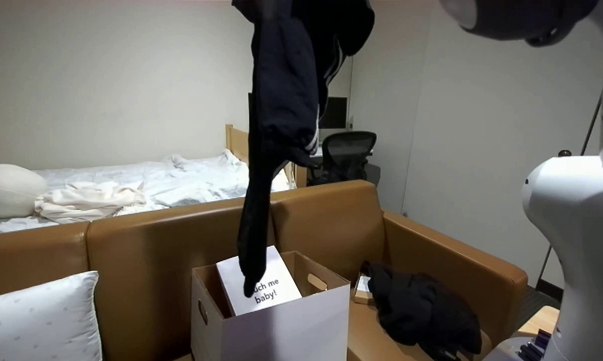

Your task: Put the jersey in the box

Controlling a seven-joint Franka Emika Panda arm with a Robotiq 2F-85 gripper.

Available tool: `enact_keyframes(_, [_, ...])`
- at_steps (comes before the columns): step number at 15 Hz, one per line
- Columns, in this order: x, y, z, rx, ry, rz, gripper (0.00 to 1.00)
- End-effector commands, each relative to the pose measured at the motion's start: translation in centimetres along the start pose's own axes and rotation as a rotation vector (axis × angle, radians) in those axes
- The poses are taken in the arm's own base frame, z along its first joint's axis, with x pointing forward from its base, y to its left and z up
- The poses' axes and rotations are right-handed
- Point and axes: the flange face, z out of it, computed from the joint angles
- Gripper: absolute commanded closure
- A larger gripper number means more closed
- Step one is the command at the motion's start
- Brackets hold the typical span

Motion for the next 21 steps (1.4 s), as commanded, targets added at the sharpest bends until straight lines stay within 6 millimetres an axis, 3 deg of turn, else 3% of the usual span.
enact_keyframes(1, [0.6,3.2,1.9,-0.053,-0.133,-0.074,0.99])
enact_keyframes(3, [2.9,2.8,4.3,-0.068,-0.118,-0.123,0.99])
enact_keyframes(4, [2.9,2.8,4.4,-0.070,-0.134,-0.139,0.99])
enact_keyframes(7, [9.6,1.0,7.1,-0.083,0.050,-0.062,0.99])
enact_keyframes(9, [13.4,-0.4,7.6,-0.093,0.152,0.007,0.99])
enact_keyframes(11, [13.6,-2.6,7.6,-0.082,0.178,0.036,0.99])
enact_keyframes(17, [8.9,-13.0,6.0,0.093,0.145,0.023,0.99])
enact_keyframes(19, [9.9,-15.3,5.3,0.111,0.194,0.061,0.99])
enact_keyframes(21, [14.0,-15.2,4.1,0.078,0.296,0.160,0.99])
